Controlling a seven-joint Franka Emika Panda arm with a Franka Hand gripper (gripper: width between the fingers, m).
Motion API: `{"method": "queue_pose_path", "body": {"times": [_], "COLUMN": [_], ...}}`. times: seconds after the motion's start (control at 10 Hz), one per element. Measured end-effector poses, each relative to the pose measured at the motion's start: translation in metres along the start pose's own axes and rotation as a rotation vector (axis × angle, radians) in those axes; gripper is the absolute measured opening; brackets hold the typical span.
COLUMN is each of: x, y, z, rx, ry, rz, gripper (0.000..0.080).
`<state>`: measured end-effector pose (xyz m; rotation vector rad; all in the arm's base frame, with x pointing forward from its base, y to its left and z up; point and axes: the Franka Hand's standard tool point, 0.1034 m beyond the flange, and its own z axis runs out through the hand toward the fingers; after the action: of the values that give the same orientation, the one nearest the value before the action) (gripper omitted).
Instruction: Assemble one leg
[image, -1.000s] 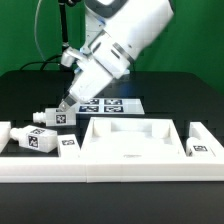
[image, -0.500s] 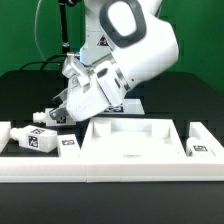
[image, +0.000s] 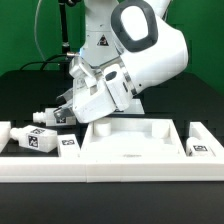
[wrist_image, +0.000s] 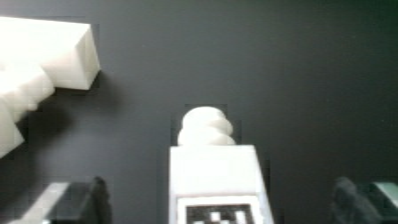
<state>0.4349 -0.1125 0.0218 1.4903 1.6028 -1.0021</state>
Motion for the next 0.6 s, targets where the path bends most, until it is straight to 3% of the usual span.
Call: {"method": "queue_pose_path", "body": {"times": [0.1, 0.2, 0.3, 0.6], "x": [0.0004, 0.0028, 0.0026, 0.003], "y": [-0.0018, -0.0042, -0.0049, -0.0044], "z": [0.0021, 0.0039, 0.0045, 0.0032], "rx": [0.008, 0.017, 0.024, 0.023], "ry": [-0.001, 0.002, 0.0, -0.008], "rz": [-0.005, -0.008, -0.009, -0.012], "gripper": [0.0514, 0.0362, 0.0279, 0.0279]}}
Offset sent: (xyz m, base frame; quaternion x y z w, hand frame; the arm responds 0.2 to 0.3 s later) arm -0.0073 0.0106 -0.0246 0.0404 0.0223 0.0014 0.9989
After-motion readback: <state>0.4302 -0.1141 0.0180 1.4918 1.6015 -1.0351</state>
